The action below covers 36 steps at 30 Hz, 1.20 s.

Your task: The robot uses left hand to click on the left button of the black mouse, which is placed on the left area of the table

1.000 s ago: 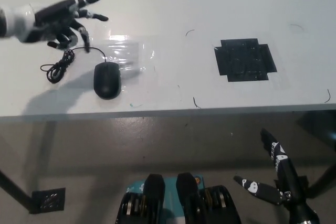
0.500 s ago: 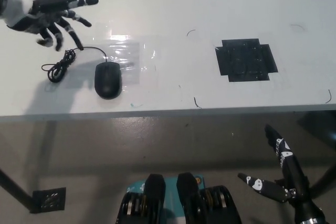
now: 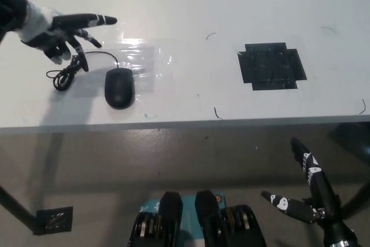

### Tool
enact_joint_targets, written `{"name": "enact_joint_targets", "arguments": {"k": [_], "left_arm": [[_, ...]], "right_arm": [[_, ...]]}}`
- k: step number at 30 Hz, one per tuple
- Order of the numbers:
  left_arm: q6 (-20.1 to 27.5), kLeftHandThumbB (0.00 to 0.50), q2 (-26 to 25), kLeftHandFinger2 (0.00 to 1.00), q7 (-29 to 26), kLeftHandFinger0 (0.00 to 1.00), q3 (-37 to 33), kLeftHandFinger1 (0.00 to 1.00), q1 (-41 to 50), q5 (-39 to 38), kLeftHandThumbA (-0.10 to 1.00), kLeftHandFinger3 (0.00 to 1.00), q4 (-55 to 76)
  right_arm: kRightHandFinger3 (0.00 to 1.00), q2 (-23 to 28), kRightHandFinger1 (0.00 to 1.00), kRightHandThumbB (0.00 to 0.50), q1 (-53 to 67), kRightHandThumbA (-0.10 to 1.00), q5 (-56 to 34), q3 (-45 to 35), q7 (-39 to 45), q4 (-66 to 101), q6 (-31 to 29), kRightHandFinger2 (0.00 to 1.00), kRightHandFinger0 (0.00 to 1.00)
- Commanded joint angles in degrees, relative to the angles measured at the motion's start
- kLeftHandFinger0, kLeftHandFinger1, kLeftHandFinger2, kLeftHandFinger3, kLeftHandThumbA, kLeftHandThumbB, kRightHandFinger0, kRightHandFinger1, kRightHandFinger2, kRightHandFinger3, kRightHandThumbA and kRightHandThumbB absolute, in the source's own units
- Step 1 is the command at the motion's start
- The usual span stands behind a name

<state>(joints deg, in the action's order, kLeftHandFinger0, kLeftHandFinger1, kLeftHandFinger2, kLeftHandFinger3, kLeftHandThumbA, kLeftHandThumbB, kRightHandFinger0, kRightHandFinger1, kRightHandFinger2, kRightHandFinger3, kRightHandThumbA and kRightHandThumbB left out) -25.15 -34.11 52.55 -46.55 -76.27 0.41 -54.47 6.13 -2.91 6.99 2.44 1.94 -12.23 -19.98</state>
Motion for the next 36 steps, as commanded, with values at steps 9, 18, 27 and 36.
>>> {"name": "enact_joint_targets", "arguments": {"k": [9, 18, 27, 36], "left_arm": [[6.41, 0.478, 7.04, 0.57, 9.52, 0.0, -0.87, 0.04, -6.11, 10.79, 1.0, 1.0, -14.13], [8.17, 0.487, 9.12, 0.56, 9.66, 0.0, 1.89, 0.04, -6.64, 13.06, 1.0, 1.0, -17.52], [6.19, 0.498, 8.99, 0.5, 8.34, 0.0, 5.98, 0.0, -9.33, 14.18, 1.0, 1.0, -18.76], [7.39, 0.5, 8.18, 0.57, 6.98, 0.0, 7.53, 0.05, -13.86, 17.24, 1.0, 1.0, -19.86]], "right_arm": [[1.0, 0.29, 1.0, 0.107, -0.61, 0.97, -0.49, 0.29, 0.47, 1.17, -0.79, 1.0, 1.0], [1.0, 0.7, 1.0, 0.087, -0.6, 0.96, -0.73, 0.39, 0.87, 1.41, -0.85, 1.0, 1.0], [1.0, 1.03, 1.0, 0.103, -0.76, 0.97, -0.18, 0.52, 1.03, 1.79, -0.45, 1.0, 1.0], [1.0, 1.1, 1.0, 0.122, -0.92, 0.99, 0.08, 0.7, 1.04, 1.96, 0.39, 1.0, 1.0]]}}
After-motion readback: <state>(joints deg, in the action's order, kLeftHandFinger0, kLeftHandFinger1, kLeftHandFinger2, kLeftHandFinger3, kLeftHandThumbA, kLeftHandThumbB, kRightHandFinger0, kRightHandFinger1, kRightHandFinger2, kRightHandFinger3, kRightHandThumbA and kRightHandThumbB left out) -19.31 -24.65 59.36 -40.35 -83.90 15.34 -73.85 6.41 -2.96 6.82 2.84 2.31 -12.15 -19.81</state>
